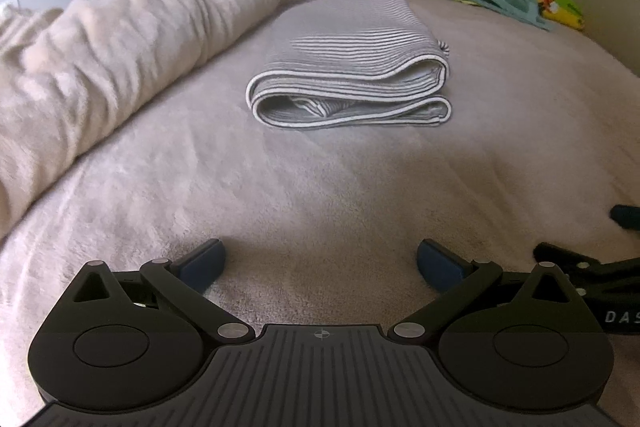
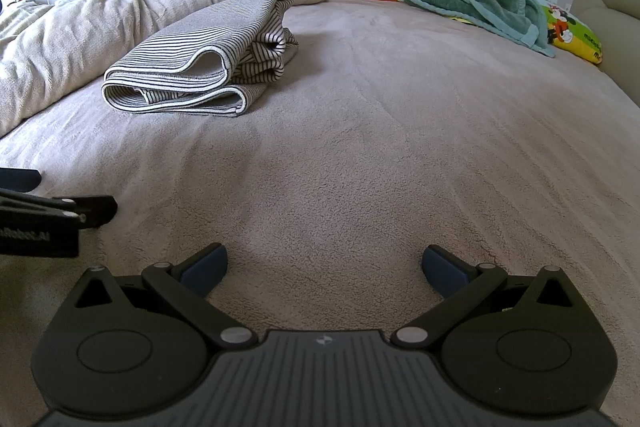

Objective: Fold clothes

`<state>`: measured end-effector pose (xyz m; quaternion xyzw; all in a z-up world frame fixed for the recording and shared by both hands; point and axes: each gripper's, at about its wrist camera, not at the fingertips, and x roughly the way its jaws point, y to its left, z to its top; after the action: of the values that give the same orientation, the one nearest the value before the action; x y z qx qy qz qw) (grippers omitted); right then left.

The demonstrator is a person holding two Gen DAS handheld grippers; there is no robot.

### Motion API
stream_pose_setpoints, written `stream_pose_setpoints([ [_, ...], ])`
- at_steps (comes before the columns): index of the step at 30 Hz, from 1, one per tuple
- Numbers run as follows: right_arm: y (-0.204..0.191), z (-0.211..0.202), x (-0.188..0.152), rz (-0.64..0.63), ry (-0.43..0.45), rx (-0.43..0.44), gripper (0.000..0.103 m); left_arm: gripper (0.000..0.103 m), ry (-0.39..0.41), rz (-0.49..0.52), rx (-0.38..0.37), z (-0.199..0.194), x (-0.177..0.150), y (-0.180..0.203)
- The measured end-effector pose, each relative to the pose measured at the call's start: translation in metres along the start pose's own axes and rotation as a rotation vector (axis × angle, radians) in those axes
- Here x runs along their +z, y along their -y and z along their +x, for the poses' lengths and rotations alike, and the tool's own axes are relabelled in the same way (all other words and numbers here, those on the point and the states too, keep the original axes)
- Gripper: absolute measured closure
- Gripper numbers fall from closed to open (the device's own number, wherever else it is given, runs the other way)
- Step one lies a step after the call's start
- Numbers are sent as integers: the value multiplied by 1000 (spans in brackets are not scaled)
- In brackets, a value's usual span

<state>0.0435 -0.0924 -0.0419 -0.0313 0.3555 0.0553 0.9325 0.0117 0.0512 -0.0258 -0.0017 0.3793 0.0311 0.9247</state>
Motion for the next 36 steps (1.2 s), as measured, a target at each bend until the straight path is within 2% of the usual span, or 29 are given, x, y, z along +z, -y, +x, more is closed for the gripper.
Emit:
stream_pose_setpoints([
  [2,0,0,0,0,0,0,0,0,-24,-15,17,1,3,2],
  [6,0,0,0,0,0,0,0,0,-77,-6,108,3,8,20],
  [8,-1,0,0,0,0,0,0,0,-85,15,120,0,7,24],
  [13,-1,0,0,0,0,0,0,0,-71,-16,63,-12,-4,12],
  [19,-1,0,0,-1,0,-1,0,0,-72,20,62,-8,-2,14],
  [23,0,0,-1,-1,0,0,0,0,-72,13,41,-6,-2,10],
  [36,0,0,0,-1,1,-1,0,0,-39,13,40,-6,-5,11],
])
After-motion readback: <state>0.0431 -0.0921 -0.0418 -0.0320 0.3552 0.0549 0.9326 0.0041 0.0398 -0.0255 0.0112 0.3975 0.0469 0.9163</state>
